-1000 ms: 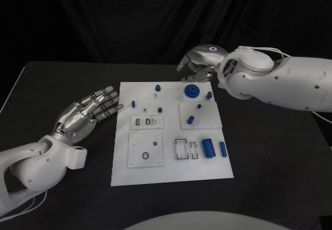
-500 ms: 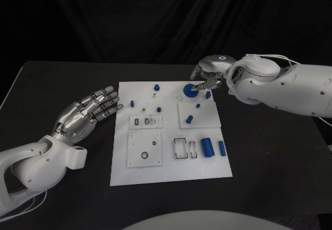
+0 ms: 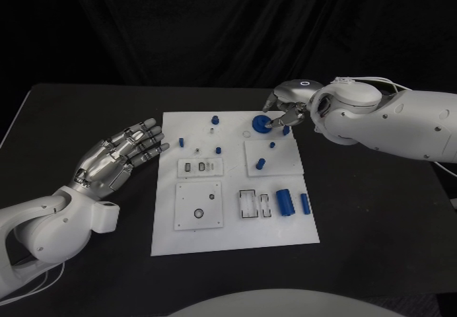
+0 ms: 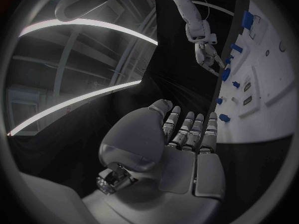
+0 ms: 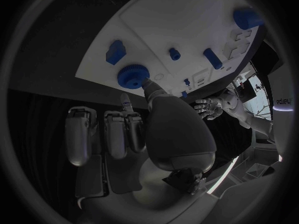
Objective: Assemble the parts on the task board
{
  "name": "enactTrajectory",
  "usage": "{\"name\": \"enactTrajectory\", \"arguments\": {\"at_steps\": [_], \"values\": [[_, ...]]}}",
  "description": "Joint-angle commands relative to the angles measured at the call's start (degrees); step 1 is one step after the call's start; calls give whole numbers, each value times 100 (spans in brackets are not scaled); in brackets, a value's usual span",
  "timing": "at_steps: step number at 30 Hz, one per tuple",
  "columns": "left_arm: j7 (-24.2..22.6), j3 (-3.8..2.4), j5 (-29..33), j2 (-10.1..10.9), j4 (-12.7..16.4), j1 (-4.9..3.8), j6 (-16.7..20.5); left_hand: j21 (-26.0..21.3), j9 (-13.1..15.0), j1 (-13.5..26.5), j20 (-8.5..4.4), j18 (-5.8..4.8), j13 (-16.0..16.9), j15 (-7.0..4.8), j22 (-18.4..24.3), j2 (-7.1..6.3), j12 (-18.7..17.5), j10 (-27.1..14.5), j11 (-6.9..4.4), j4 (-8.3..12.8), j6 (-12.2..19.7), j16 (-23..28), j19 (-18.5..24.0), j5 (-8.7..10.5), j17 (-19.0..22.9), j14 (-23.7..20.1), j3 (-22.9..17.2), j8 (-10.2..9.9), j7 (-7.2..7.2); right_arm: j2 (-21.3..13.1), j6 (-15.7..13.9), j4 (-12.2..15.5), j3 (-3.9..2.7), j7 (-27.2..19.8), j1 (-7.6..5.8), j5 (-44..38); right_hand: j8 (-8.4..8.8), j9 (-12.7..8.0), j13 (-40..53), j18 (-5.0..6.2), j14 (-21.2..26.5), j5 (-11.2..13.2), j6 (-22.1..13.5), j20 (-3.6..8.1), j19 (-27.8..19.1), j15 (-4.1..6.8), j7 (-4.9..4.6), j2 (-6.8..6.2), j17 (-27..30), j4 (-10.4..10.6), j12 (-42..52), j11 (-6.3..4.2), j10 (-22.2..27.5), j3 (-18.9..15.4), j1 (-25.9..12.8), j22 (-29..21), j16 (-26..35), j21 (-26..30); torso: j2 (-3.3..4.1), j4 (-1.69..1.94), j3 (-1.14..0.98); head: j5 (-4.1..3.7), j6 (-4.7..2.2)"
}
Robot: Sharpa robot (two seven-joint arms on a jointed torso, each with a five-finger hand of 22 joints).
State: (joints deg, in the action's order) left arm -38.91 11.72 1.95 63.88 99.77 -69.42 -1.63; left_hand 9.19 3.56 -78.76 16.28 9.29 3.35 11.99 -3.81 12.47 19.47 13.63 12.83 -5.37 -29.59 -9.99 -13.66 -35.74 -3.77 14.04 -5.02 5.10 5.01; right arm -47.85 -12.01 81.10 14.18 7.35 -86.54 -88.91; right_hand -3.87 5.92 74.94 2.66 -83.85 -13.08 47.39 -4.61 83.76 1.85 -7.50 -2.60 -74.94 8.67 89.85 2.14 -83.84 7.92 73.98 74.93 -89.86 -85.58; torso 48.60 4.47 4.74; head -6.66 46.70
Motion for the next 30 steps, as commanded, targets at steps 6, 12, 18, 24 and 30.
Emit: {"name": "enactTrajectory", "arguments": {"at_steps": [6, 12, 18, 24, 30], "values": [[-1334, 2, 11, -10, -1, -12, -110, -19, -6, 58, 34, -94, -2, 43, 9, -3, 21, -2, 48, -4, 2, -33, -3, 35, 3, 6, -23, -7, 54, 61, 73, -65, -2, 105, 38, -16, -66, -16, 1506, -38, -615, -315, 138, -3, 104, -19, 16, 11, -1506, -137, 15, -12, -616, 77, 139, 729, -14, 33, -4, -3, 6, 8, -1], [-1330, 5, 11, -21, -12, -12, -121, -19, -6, 58, 34, -94, -2, 43, 9, -3, 21, -2, 48, -4, 2, -33, -3, 35, 3, 6, -23, -7, 54, 149, 54, -136, -3, 67, 80, -16, -119, 11, 1506, -37, -615, -272, 271, 2, 102, -14, 23, 7, -1506, -147, 15, -16, -616, 90, 121, 728, -14, 39, -5, -10, 5, 14, 8], [-1328, 10, 11, -23, -23, -12, -131, -19, -6, 58, 34, -94, -2, 43, 9, -3, 21, -2, 48, -4, 2, -33, -3, 35, 3, 6, -23, -7, 54, 224, 74, -208, -4, 33, 129, -16, -151, 33, 1506, -37, -615, -216, 353, 5, 103, -13, 25, 11, -1506, -151, 15, -18, -616, 98, 110, 730, -14, 42, -4, -4, 3, 11, 24], [-1327, 16, 11, -31, -38, -11, -144, -19, -6, 58, 34, -94, -2, 43, 9, -3, 21, -2, 48, -4, 2, -33, -3, 35, 3, 6, -23, -7, 54, 278, 97, -275, -4, 12, 167, -16, -197, 71, 1506, -35, -615, -209, 461, 7, 97, -10, 36, 18, -1506, -164, 15, -21, -616, 115, 111, 723, -14, 51, 1, 0, 5, -9, 30], [-1323, 20, 11, -38, -43, -11, -157, -16, -7, 74, 35, -105, 0, 55, 9, -7, 35, 3, 62, 2, 3, -41, -7, 35, 5, 5, -56, -7, 66, 305, 172, -315, -4, 25, 204, -16, -264, 153, 1506, -31, -615, -419, 615, 18, 90, 3, 58, 2, -1506, -300, 15, -33, -616, 212, 256, 717, -14, 64, 1, 2, 3, -12, 30]]}}
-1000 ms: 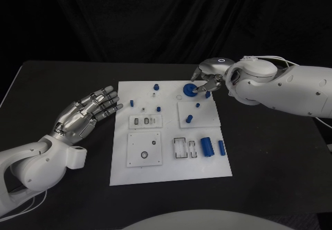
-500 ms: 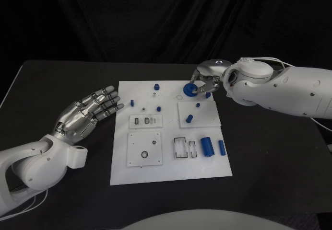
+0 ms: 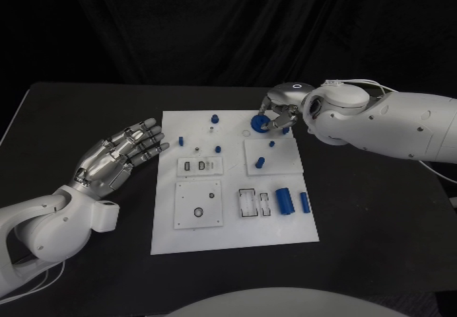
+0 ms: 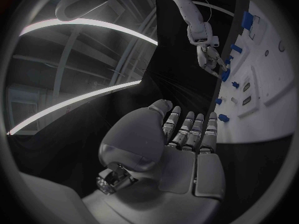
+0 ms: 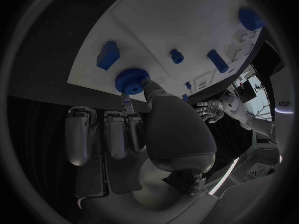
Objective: Assemble the parts on the task board
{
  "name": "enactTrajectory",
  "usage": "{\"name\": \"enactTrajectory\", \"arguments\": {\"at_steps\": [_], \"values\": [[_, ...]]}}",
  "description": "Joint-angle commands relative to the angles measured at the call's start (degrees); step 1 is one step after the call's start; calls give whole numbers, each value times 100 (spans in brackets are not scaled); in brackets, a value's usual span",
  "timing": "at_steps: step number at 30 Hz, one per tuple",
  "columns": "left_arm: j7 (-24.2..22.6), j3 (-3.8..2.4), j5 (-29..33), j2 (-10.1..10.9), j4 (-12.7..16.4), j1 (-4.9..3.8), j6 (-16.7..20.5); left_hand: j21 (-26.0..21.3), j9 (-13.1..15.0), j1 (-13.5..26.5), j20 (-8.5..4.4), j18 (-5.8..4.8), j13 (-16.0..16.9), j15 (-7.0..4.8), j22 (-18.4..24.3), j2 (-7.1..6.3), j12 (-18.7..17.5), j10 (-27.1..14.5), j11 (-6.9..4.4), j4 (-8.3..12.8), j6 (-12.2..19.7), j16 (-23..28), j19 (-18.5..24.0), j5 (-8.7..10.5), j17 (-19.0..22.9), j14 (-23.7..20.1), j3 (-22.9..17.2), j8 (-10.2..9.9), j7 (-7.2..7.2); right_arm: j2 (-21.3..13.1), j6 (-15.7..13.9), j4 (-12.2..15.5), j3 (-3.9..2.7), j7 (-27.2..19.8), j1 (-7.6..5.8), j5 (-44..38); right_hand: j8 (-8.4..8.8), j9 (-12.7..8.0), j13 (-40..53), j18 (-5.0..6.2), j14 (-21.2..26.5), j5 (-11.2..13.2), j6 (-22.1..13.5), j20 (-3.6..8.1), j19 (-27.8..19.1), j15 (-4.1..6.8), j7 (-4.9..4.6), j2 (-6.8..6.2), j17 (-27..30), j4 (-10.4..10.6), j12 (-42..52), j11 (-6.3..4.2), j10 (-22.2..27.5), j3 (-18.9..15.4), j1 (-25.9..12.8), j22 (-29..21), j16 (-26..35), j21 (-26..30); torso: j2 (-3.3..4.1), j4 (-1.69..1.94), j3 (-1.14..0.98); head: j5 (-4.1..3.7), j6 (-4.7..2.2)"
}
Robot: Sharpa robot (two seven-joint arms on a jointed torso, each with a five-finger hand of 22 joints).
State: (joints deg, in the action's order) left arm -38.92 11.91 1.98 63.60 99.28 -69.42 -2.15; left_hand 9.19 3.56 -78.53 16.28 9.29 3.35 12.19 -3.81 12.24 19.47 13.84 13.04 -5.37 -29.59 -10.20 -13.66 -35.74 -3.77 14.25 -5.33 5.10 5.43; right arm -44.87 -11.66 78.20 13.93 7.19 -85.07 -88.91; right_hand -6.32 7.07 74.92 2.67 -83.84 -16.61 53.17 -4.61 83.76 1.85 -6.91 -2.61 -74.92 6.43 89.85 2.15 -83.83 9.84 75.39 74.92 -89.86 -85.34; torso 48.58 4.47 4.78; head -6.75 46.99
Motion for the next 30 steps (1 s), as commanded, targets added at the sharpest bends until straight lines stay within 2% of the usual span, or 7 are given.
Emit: {"name": "enactTrajectory", "arguments": {"at_steps": [1, 6, 10, 16, 18, 20, 30], "values": [[-1321, 1, 8, -9, 6, -11, -106, -16, -7, 51, 35, -105, 0, 34, 9, 16, 35, -18, 41, 3, 4, -20, -7, 35, 5, -16, -25, -8, 24, 10, 158, -30, 21, 46, 65, -17, -38, 68, 1508, -31, -616, -165, 79, 22, 87, 7, 4, -5, -1508, -151, 15, -36, -617, 71, 203, 715, -14, 45, 3, 0, -2, -2, 1], [-1318, 3, 8, -2, 4, -11, -111, -16, -7, 51, 35, -105, 0, 34, 9, 16, 35, -18, 41, 3, 4, -20, -7, 35, 5, -16, -25, -8, 24, 17, 205, -40, 20, 42, 97, -17, -197, 266, 1508, -27, -616, -670, 268, 40, 79, 19, 24, -37, -1508, -445, 15, -53, -617, 273, 503, 711, -14, 61, 1, -8, -4, 11, -1], [-1314, 5, 8, 10, 7, -10, -119, -16, -7, 51, 35, -105, 0, 34, 9, 16, 35, -18, 41, 3, 4, -20, -7, 35, 5, -16, -25, -8, 24, 5, 96, -2, 20, -30, 111, -17, -318, 397, 1508, -27, -616, -827, 284, 38, 76, 16, 31, -36, -1508, -511, 15, -44, -617, 312, 513, 711, -14, 68, 0, -11, -4, 24, -5], [-1312, 8, 8, 30, 14, -10, -126, -13, -7, 62, 35, -111, 1, 41, 9, 15, 47, -12, 51, 6, 4, -30, -12, 36, 4, -12, -47, -8, 33, -55, -182, 192, 18, -147, 116, -17, -821, 867, 1508, -41, -616, -1387, 360, 24, 114, 0, 65, -31, -1508, -611, 15, -25, -617, 354, 445, 770, -14, 39, 1, -9, -4, 53, -29], [-1311, 8, 8, 38, 19, -10, -125, -13, -7, 62, 35, -111, 1, 41, 9, 15, 47, -12, 51, 6, 4, -30, -12, 36, 4, -12, -47, -8, 33, -74, -271, 280, 16, -166, 107, -17, -867, 918, 1508, -43, -616, -1400, 335, 23, 118, 4, 70, -28, -1508, -616, 15, -27, -617, 357, 433, 775, -14, 37, -2, -8, -3, 70, -29], [-1310, 9, 8, 46, 27, -10, -124, -13, -7, 62, 35, -111, 1, 41, 9, 15, 47, -12, 51, 6, 4, -30, -12, 36, 4, -12, -47, -8, 33, -79, -401, 379, 14, -199, 71, -17, -1108, 1194, 1508, -48, -616, -1408, 183, 31, 136, 14, 88, -26, -1508, -618, 15, -39, -617, 366, 334, 802, -14, 27, -4, -13, -4, 84, -28], [-1304, 9, 8, 29, 31, -10, -125, -10, -6, 73, 37, -119, 4, 50, 8, 14, 62, -4, 59, 9, -6, -46, -17, 37, 2, 2, -70, -5, 40, 188, -692, 637, 3, -361, -115, -12, -1286, 1428, 1508, -67, -616, -1231, 35, 53, 186, 39, 121, -28, -1508, -531, 15, -70, -617, 350, 147, 872, -14, -13, -5, -6, 7, 83, -37]]}}
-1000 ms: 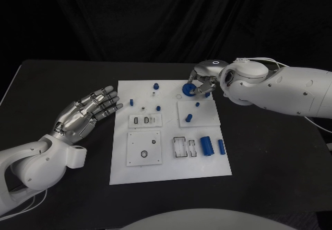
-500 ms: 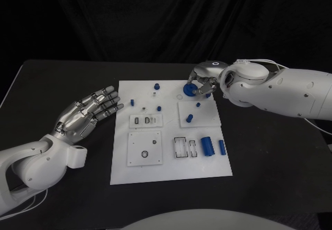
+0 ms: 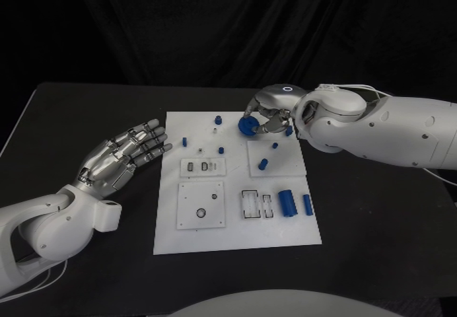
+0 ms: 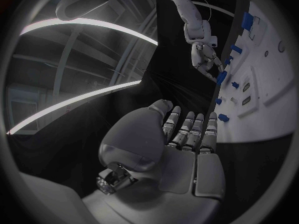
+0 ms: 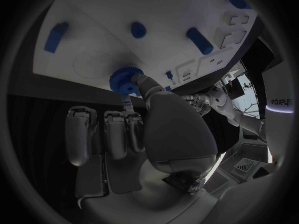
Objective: Assemble the parts on the task board
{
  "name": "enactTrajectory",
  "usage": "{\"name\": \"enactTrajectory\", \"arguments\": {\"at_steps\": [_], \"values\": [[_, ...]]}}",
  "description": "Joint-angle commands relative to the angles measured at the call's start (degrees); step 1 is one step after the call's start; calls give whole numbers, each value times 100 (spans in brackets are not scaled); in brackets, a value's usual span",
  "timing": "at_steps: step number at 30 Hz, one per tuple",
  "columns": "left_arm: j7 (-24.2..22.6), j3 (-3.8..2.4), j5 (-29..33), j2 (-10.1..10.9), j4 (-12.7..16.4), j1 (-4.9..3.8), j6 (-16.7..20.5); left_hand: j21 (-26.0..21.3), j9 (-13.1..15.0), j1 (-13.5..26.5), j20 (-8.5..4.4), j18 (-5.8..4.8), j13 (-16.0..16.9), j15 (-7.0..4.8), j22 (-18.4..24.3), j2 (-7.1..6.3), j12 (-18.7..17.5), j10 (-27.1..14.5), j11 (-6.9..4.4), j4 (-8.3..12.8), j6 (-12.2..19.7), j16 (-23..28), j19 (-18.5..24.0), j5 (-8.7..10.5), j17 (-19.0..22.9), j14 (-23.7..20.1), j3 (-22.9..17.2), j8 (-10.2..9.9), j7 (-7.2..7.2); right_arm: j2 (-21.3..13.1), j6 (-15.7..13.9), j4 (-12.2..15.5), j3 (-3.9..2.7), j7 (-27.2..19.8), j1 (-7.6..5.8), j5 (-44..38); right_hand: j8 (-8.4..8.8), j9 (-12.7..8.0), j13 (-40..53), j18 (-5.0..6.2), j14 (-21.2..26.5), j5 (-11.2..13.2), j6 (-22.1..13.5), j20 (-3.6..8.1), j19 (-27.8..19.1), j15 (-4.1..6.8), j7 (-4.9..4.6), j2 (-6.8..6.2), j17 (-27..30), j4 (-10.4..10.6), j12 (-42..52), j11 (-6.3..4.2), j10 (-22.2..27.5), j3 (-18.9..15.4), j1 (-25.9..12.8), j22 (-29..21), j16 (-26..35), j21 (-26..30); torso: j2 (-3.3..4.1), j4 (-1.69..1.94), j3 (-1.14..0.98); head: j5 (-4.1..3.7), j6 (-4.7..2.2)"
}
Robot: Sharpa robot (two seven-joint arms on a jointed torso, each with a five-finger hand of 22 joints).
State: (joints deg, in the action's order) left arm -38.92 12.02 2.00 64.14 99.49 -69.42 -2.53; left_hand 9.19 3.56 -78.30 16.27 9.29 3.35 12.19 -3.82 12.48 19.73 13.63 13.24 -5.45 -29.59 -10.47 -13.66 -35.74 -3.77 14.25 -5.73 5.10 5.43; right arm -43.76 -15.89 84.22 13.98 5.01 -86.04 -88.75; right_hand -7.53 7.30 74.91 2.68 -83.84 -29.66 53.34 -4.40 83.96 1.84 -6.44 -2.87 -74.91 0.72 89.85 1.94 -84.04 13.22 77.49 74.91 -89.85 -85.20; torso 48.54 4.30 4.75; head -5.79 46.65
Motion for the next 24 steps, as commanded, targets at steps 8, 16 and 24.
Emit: {"name": "enactTrajectory", "arguments": {"at_steps": [8, 16, 24], "values": [[-1303, -1, 7, -85, -19, -10, -109, -10, -6, 50, 37, -119, 4, 51, 9, -10, 36, 17, 39, 16, -7, -19, -17, 37, 2, 3, -30, -5, 40, 511, -209, -142, -5, -272, -34, -2, -1193, 1456, 1509, -73, -616, 182, -30, 39, 178, 44, 79, 4, -1509, 52, 15, -53, -596, 18, -87, 890, -15, -37, 0, 12, 14, -15, -25], [-1310, -1, 6, -109, -45, -10, -106, -8, -4, 67, 38, -131, 7, 62, 9, -15, 60, 33, 50, 21, -16, -35, -21, 39, 0, 13, -62, -2, 48, 907, -181, -467, -10, -360, 24, 0, -1199, 1485, 1509, -70, -616, 276, -75, 42, 172, 48, 79, 8, -1509, 55, 15, -56, -596, 26, -94, 882, -15, -29, 11, 31, 8, -44, -56], [-1308, -1, 6, -127, -51, -10, -115, -8, -4, 67, 38, -131, 7, 62, 9, -15, 60, 33, 50, 21, -16, -35, -21, 39, 0, 13, -62, -2, 48, 1182, -225, -688, -21, -218, 97, -116, -1043, 1448, 1509, -63, -616, 295, -273, 22, 155, 12, 11, -13, -1509, 56, 15, -3, -596, 80, -108, 861, -15, -7, 7, 21, 6, -6, -33]]}}
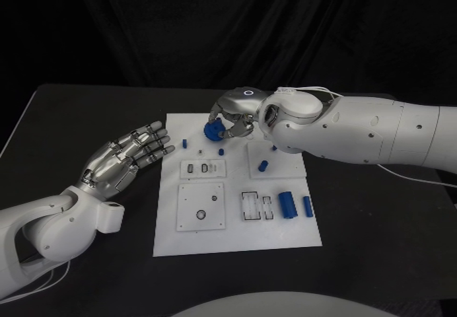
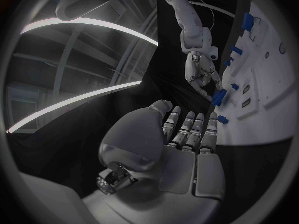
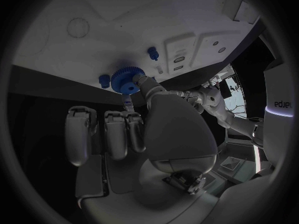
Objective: Assemble the parts on the task board
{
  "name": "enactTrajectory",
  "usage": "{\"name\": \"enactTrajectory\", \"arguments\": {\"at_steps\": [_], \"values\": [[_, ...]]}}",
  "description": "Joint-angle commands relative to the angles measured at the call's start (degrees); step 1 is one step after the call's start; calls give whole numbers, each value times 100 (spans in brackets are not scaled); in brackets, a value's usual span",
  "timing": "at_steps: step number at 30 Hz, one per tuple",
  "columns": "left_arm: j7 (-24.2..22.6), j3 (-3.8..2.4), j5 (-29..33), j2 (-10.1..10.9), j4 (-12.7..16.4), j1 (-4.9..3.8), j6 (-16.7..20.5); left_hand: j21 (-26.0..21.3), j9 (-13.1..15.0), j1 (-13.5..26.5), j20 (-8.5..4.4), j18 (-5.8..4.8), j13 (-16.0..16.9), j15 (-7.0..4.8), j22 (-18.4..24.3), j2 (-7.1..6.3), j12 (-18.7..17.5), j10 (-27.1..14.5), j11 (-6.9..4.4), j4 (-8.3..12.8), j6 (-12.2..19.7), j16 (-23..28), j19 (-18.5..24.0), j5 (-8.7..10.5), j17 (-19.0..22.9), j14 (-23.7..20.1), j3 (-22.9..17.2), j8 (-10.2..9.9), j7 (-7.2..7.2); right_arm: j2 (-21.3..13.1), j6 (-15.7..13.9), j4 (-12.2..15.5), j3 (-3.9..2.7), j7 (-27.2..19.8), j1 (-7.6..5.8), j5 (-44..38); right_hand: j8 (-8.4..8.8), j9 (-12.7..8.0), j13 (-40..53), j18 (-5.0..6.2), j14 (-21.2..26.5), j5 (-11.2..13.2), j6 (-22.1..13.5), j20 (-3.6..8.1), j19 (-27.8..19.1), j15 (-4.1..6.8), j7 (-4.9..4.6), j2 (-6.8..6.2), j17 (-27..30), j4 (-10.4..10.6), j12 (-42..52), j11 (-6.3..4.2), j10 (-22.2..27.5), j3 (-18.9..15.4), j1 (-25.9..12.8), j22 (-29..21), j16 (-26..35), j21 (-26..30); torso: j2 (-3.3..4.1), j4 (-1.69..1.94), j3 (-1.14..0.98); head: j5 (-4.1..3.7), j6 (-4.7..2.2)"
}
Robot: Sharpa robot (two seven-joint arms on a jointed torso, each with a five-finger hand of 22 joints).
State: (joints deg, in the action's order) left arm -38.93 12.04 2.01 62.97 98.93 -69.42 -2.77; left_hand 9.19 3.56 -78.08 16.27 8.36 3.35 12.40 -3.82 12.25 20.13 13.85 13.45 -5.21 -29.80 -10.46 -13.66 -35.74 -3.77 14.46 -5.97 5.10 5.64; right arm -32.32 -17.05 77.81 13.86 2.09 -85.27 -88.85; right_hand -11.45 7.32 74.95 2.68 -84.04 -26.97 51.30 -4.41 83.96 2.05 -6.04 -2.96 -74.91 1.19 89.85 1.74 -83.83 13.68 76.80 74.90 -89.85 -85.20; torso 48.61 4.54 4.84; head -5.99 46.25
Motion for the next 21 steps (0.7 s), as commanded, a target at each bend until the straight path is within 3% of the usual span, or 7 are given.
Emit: {"name": "enactTrajectory", "arguments": {"at_steps": [1, 5, 11, 14, 21], "values": [[-1307, -2, 5, -11, 5, -10, -91, -7, -4, 44, 38, -38, 7, 41, 9, 8, 20, 11, 29, -3, 5, -36, -22, 39, 0, -8, -38, -2, 27, 49, -107, -57, -10, 99, 22, -120, -641, 1443, 1505, -60, -596, 23, -76, 19, 147, -12, -33, -6, -1509, 7, 15, 21, -617, 40, -37, 850, -15, 2, 1, -2, -2, 14, 7], [-1307, -2, 6, -12, -1, -10, -90, -5, -5, 49, 37, -41, 7, 43, 8, 4, 20, 11, 33, 0, 11, -37, -26, 39, 1, -10, -48, -3, 29, 92, -76, -98, -12, 231, 31, -185, -603, 1431, 1505, -56, -596, 20, -97, 9, 138, -24, -47, -8, -1509, -2, 15, 34, -617, 65, -28, 838, -15, 13, -1, -18, -3, 31, 16], [-1304, -2, 6, -24, -12, -10, -95, -5, -5, 49, 37, -41, 7, 43, 8, 4, 20, 11, 33, 0, 11, -37, -26, 39, 1, -10, -48, -3, 29, 123, 32, -131, -14, 340, 36, -220, -437, 1372, 1505, -43, -596, 34, -187, -35, 106, -72, -110, -31, -1509, -19, 15, 92, -617, 145, -28, 799, -15, 51, 4, -8, -8, 19, 22], [-1303, -2, 6, -29, -16, -10, -98, -5, -5, 49, 37, -41, 7, 43, 8, 4, 20, 11, 33, 0, 11, -37, -26, 39, 1, -10, -48, -3, 29, 133, 90, -143, -14, 376, 37, -226, -130, 1222, 1505, -27, -596, 33, -371, -92, 69, -129, -190, -70, -1509, -21, 15, 154, -617, 262, -46, 755, -15, 96, -2, -13, -7, 21, 24], [-1295, -2, 6, -30, -26, -10, -102, -5, -5, 49, 37, -41, 7, 43, 8, 4, 20, 11, 33, 0, 11, -37, -26, 39, 1, -10, -48, -3, 29, 141, 137, -160, -16, 414, 38, -231, 111, 1069, 1505, 2, -596, 32, -474, -108, 4, -133, -219, -121, -1509, -49, 15, 150, -617, 382, -40, 675, -15, 173, -5, -27, -10, 38, 48]]}}
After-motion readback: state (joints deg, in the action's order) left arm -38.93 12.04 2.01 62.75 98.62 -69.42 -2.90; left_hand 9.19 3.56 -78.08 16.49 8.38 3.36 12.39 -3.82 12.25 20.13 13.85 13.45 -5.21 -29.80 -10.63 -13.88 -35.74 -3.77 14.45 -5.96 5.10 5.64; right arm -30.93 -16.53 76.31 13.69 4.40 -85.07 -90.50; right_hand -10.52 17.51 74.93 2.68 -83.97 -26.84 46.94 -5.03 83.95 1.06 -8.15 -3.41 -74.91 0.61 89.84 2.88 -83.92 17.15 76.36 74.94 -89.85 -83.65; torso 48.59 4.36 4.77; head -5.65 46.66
